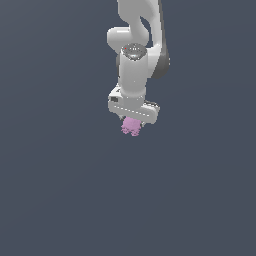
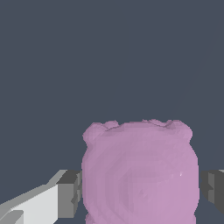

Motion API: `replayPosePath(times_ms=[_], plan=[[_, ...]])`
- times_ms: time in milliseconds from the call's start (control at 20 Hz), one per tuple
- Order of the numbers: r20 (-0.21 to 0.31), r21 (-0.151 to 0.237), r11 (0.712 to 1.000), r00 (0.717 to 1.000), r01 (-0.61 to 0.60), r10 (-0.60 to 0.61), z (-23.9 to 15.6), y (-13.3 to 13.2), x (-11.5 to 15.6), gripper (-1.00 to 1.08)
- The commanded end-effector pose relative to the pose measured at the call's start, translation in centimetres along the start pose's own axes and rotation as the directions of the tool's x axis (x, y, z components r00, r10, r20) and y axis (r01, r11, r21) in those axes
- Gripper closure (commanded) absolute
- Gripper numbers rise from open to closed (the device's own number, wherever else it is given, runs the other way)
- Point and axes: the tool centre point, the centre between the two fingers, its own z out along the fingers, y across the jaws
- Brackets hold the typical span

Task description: Pick up the object and move it to a goal position.

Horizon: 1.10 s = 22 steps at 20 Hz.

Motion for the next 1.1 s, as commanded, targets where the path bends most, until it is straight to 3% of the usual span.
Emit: replayPosePath(times_ms=[0, 600, 1050], plan=[[0.001, -0.001, 1.0, 1.0, 0.0, 0.0, -2.2, 1.0, -0.6, 1.08], [0.008, -0.005, 1.0, 1.0, 0.0, 0.0, -12.0, 5.2, -3.1, 1.08], [0.011, -0.007, 1.0, 1.0, 0.0, 0.0, -16.0, 6.9, -3.9, 1.08]])
